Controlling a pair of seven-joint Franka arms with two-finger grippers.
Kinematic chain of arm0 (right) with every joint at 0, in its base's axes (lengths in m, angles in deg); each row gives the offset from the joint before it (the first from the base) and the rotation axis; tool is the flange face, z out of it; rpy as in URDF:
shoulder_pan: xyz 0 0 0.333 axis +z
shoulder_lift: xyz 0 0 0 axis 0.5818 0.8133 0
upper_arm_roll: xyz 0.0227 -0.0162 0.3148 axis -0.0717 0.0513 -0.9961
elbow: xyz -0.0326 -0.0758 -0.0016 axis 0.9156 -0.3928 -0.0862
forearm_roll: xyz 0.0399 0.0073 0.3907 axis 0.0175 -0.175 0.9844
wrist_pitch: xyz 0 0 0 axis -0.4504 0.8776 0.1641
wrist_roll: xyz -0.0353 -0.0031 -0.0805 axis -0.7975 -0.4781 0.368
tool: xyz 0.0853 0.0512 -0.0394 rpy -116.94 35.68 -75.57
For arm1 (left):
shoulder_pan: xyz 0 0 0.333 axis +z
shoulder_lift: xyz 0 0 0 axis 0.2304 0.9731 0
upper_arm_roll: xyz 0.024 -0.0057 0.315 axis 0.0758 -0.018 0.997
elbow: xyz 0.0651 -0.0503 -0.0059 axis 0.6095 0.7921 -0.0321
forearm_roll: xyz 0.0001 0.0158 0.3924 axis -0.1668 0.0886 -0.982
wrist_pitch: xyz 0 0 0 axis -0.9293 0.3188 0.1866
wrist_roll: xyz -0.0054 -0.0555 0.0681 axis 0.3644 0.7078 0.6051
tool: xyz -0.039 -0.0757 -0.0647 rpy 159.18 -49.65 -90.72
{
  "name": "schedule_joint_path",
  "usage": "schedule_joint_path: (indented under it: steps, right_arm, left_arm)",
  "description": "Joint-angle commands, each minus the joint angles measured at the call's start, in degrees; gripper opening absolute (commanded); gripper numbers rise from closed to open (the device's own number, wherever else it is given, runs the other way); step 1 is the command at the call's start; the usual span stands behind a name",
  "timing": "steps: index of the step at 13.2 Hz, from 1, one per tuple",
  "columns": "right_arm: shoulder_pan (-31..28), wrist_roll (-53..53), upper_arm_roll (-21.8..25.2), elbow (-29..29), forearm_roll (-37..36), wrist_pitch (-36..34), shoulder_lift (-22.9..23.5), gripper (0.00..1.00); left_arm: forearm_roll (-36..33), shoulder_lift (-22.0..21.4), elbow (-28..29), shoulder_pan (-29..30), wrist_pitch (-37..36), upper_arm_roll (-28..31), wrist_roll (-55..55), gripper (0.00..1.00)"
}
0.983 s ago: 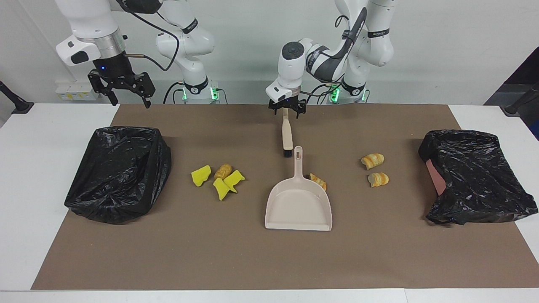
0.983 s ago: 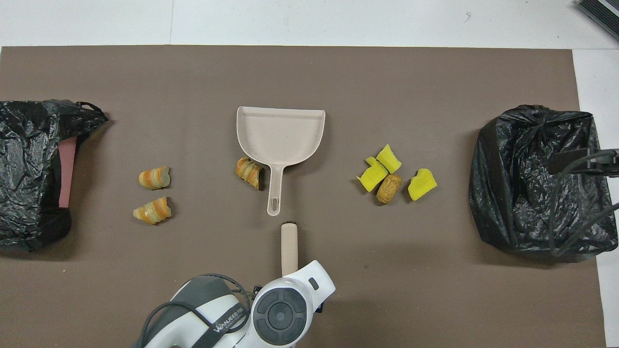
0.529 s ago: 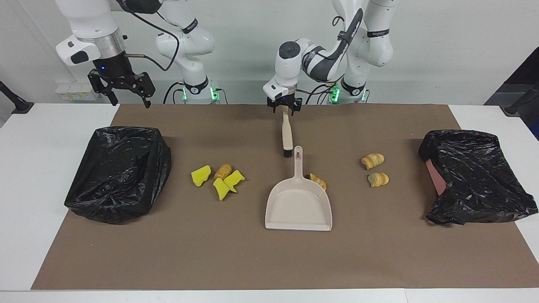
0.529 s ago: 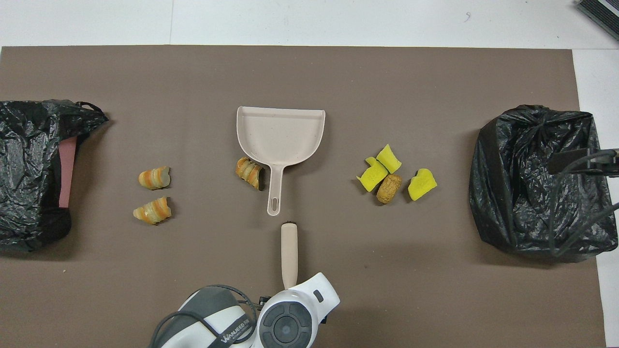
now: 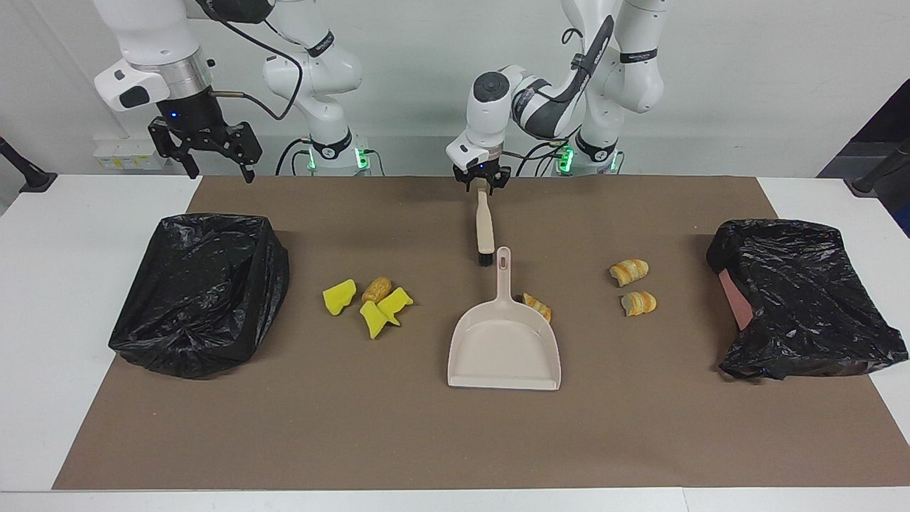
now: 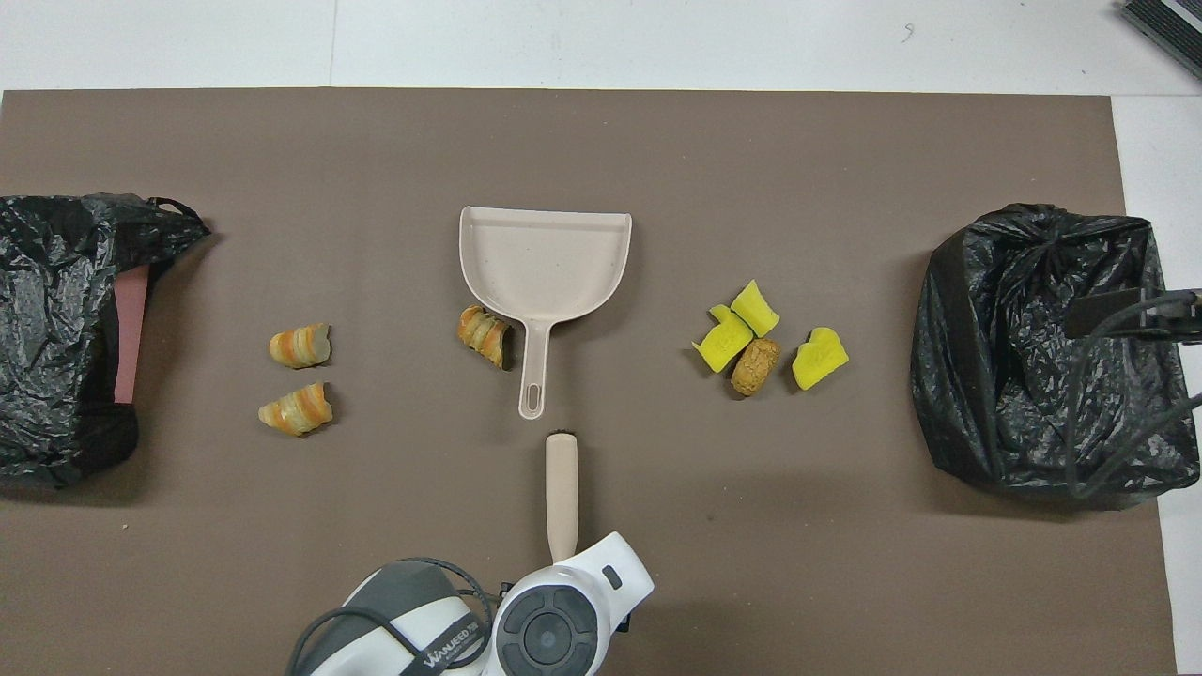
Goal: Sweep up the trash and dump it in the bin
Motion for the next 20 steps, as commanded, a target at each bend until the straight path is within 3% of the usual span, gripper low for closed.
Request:
schedule_joint_path:
  steps: [1,3,8,11,12,14,17,20]
  right_arm:
    - [-1.0,1.5,-0.4,-0.7,1.5,-0.1,0.4,1.0]
    - [-1.0,1.5,-0.4,-0.7,1.5,-0.1,0.3,1.0]
    - [-0.8,1.7,-0.6,-0.7,1.5,-1.0,0.2,1.0]
    - [-0.8,1.7,-3.1,-0.4,1.5,-4.0,-0.3,1.0]
    - [-0.8,1.6,-4.1,0.4,1.5,-3.8,-0.8,1.0]
    - [-0.7,0.8,-6.5,2.6,1.6,-3.5,-1.6,1.0]
    - [4.4,-6.5,-8.5,6.5,1.7,4.3,-0.2,1.0]
    - [9.1,-14.5,-8.6,6.6,4.2,11.2,5.9,1.0]
  left_arm:
    - [0.9,-2.3,2.2,-1.3,0.6,1.0,0.5,0.2]
    - [1.0,-2.2,2.0,-1.1,0.1,1.1,2.0,0.0]
    - [0.7,-3.9,0.6,1.8,-10.9,1.8,7.3,0.0]
    - [0.2,-7.3,-0.7,10.4,-15.8,1.8,6.8,0.0]
    - [0.2,-7.4,-1.7,15.7,-16.2,1.8,6.6,0.0]
    - [0.2,-7.4,-4.3,20.7,-17.5,1.9,6.6,0.0]
    - [-2.4,-6.6,-8.8,29.1,-18.1,1.8,6.7,0.0]
    - [-5.8,-5.9,-8.8,37.3,-17.4,1.8,1.9,0.0]
